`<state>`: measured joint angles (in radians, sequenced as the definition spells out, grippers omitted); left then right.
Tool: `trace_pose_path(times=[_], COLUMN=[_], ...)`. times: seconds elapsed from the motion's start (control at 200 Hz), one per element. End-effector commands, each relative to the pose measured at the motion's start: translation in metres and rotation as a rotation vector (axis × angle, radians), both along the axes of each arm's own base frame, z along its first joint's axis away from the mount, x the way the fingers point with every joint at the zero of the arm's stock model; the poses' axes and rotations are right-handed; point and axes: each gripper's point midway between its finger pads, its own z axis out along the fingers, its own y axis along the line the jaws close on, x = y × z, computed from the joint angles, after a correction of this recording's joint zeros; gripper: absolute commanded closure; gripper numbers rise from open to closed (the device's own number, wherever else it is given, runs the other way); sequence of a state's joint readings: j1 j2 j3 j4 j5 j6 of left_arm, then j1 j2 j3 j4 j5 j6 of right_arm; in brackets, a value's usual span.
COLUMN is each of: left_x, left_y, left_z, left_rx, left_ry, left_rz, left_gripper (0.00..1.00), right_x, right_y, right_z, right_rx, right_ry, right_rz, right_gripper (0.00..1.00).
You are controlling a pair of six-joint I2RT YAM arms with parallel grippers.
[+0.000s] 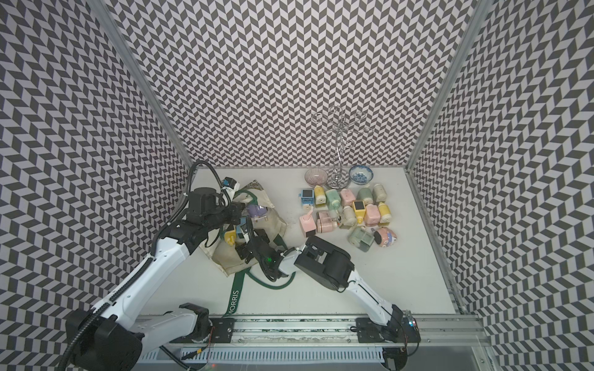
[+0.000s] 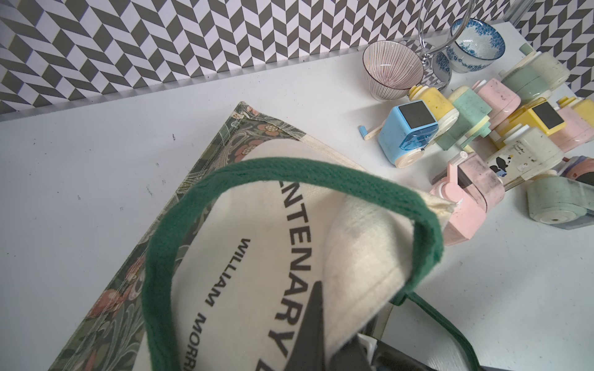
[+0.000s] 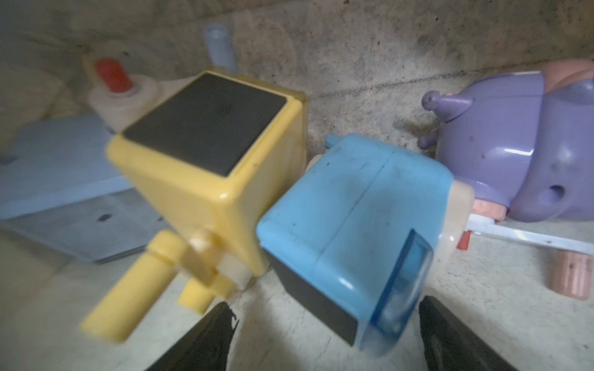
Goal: Take out the pencil sharpeners from the tote bags
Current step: Pick up the pencil sharpener from the canvas bag.
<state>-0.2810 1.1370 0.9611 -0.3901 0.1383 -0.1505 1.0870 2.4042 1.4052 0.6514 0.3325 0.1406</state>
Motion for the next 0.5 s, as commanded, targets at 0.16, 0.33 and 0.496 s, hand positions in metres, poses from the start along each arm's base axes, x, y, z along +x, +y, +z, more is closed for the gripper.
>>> trace_pose_path(times=[0.16,0.33,0.496], left_x=[-0.002,-0.004,-0.004], left_y=[-0.005,-0.007,-0.007], left_z=[0.019,0.02,0.018], left_rx=[-0.027,-0.026,-0.018], left_ry=[-0.068,-0.073,-0.069], left_rz=[-0.026,-0.03,-0.028], left_gripper=[1.0,1.0,1.0], right_x=[0.037,0.056,0.066], right_y=[0.005,0.008,0.007], right_z=[-0.004,0.004,0.012], right_rx=[-0.022,0.04,0.071], right_ry=[-0.03,-0.001,0.006], right_rz=[-0.089,-0.147,-0.172], right_gripper=[0.0,0.01,0.09])
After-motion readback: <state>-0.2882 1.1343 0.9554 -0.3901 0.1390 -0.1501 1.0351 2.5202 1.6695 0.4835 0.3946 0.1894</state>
